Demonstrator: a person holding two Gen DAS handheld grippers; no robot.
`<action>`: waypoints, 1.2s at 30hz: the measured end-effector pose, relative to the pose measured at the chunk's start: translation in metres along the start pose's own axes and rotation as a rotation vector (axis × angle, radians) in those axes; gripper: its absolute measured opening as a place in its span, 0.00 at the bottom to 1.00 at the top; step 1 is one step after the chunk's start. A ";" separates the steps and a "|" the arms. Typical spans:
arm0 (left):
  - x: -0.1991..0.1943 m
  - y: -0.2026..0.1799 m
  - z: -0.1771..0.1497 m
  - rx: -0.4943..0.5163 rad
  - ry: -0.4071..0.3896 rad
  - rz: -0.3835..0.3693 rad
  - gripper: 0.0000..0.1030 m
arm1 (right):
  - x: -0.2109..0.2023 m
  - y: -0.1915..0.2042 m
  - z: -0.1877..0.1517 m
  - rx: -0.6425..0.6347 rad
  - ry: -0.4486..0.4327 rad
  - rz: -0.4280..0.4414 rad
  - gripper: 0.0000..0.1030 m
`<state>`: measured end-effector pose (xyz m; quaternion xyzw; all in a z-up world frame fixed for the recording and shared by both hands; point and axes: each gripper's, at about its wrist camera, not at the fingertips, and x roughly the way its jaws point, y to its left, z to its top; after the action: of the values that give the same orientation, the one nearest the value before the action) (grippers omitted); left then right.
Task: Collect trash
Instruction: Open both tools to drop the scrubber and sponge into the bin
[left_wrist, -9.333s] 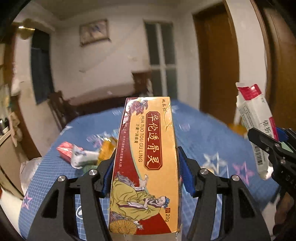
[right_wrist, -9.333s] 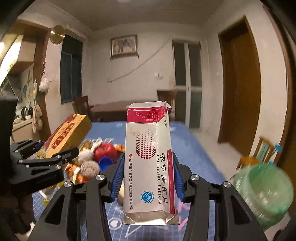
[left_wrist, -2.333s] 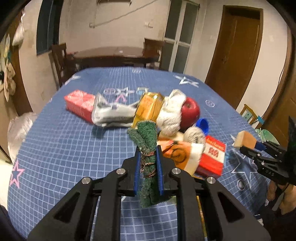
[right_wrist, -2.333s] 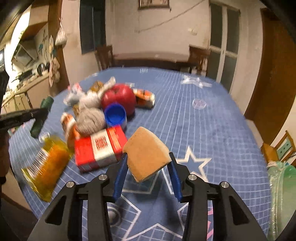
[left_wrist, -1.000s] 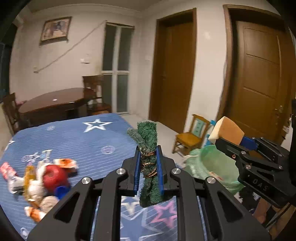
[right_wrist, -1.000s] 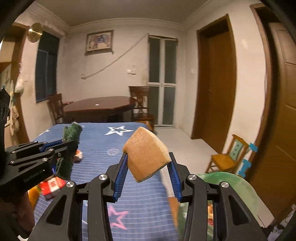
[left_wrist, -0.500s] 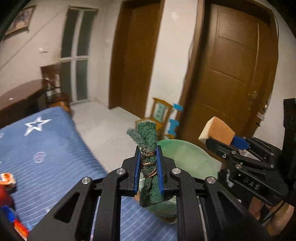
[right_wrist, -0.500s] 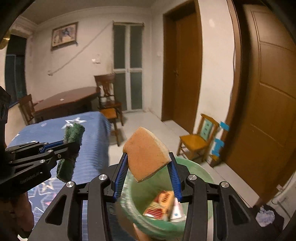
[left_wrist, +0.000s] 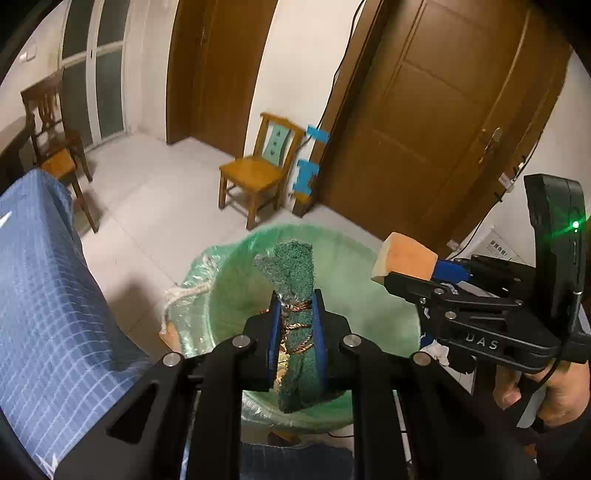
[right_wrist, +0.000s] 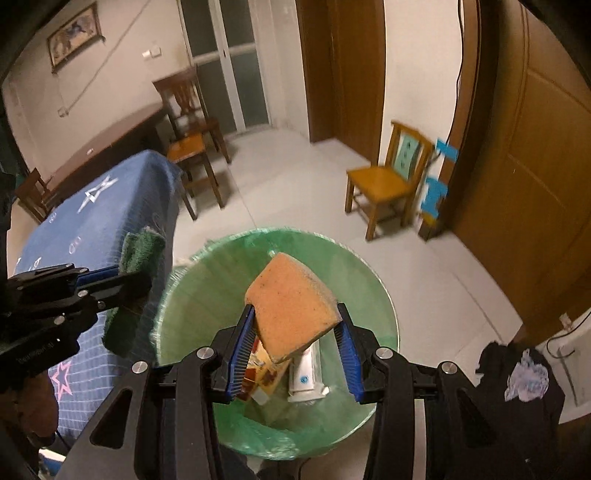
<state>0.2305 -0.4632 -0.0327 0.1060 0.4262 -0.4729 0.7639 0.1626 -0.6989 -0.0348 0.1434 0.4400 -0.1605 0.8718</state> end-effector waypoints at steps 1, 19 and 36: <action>0.005 0.000 0.001 0.000 0.010 0.003 0.14 | 0.006 -0.001 0.000 0.004 0.017 0.001 0.43; 0.044 0.003 0.004 -0.032 0.075 0.033 0.17 | 0.045 0.001 -0.010 0.025 0.065 -0.003 0.44; 0.037 0.012 0.001 -0.069 0.062 0.054 0.47 | 0.036 0.004 -0.016 0.033 0.027 0.000 0.59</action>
<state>0.2477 -0.4807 -0.0630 0.1055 0.4628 -0.4334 0.7661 0.1732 -0.6944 -0.0728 0.1600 0.4491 -0.1657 0.8633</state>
